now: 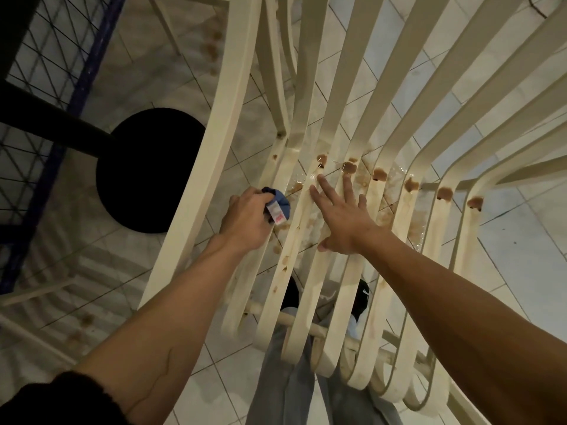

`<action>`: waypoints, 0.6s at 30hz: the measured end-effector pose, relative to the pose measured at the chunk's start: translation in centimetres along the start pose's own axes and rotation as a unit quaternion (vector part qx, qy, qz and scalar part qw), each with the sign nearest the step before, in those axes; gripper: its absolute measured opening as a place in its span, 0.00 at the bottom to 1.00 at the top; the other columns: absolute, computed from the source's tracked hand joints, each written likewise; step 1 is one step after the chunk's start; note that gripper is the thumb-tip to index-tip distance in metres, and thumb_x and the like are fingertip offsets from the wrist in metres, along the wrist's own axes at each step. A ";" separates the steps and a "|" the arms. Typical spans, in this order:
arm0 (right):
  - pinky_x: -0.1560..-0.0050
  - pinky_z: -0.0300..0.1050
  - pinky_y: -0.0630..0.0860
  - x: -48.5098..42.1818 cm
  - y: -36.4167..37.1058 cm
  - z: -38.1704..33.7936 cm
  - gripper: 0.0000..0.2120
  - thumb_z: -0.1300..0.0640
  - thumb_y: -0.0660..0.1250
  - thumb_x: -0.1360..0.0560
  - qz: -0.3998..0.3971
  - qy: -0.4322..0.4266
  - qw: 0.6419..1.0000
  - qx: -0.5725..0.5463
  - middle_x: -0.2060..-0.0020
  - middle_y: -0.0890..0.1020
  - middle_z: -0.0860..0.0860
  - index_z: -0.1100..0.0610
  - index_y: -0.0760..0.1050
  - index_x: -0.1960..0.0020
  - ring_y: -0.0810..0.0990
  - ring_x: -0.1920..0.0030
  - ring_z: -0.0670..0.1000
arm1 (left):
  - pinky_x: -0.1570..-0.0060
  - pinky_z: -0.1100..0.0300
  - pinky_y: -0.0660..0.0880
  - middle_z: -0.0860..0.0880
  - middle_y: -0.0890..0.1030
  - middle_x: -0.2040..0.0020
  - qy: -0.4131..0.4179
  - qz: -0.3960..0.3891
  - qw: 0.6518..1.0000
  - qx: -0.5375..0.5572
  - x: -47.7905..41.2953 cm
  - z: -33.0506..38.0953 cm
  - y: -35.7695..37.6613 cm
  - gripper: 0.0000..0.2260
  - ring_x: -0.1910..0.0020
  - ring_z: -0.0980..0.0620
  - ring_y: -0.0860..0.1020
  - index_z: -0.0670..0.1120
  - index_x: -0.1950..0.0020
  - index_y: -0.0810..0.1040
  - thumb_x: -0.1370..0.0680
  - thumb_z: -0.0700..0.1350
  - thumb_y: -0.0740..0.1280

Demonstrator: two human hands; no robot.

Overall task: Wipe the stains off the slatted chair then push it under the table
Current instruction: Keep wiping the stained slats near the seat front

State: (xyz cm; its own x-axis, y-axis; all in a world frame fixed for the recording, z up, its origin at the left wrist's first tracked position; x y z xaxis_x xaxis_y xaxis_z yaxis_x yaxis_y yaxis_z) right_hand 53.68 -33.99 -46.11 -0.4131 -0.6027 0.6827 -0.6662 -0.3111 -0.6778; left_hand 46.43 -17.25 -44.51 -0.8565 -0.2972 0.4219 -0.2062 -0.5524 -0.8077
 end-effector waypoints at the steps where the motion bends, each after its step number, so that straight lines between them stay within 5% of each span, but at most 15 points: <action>1: 0.28 0.71 0.44 0.0 0.0 0.0 0.58 0.47 0.75 0.30 0.000 0.000 1.000 -0.001 0.24 0.30 0.49 0.52 0.33 0.21 0.26 0.27 0.64 | 0.48 0.48 0.74 0.44 0.77 0.47 0.008 0.001 1.000 -0.002 0.8 0.0 0.0 0.06 0.49 0.40 0.76 0.45 0.49 0.80 0.25 0.40 0.67; 9: 0.27 0.72 0.44 0.0 0.1 -0.1 0.57 0.46 0.75 0.30 -0.004 0.000 1.000 0.001 0.24 0.29 0.48 0.52 0.32 0.22 0.25 0.28 0.64 | 0.57 0.61 0.66 0.47 0.76 0.55 0.008 0.000 1.000 0.002 2.9 0.0 -0.7 0.03 0.54 0.43 0.78 0.43 0.53 0.81 0.26 0.39 0.70; 18: 0.27 0.71 0.44 0.0 0.1 0.0 0.57 0.46 0.75 0.30 -0.006 0.001 1.000 -0.002 0.24 0.29 0.48 0.52 0.33 0.21 0.25 0.27 0.64 | 0.54 0.55 0.69 0.45 0.77 0.54 0.028 0.014 0.999 -0.004 3.3 0.6 -0.5 0.04 0.56 0.43 0.77 0.43 0.55 0.81 0.26 0.36 0.68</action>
State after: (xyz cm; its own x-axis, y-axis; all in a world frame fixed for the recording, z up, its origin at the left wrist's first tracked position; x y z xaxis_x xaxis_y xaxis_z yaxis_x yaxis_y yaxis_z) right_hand 53.67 -34.05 -46.14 -0.4063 -0.5980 0.6909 -0.6741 -0.3143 -0.6685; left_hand 43.96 -18.42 -42.42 -0.8877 -0.2679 0.3746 -0.1849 -0.5376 -0.8227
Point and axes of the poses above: each hand's wrist, its own x-axis away from the middle knuckle, its own y-axis out of the palm, z = x × y, the point moved 6 cm from there along -x, towards the middle knuckle
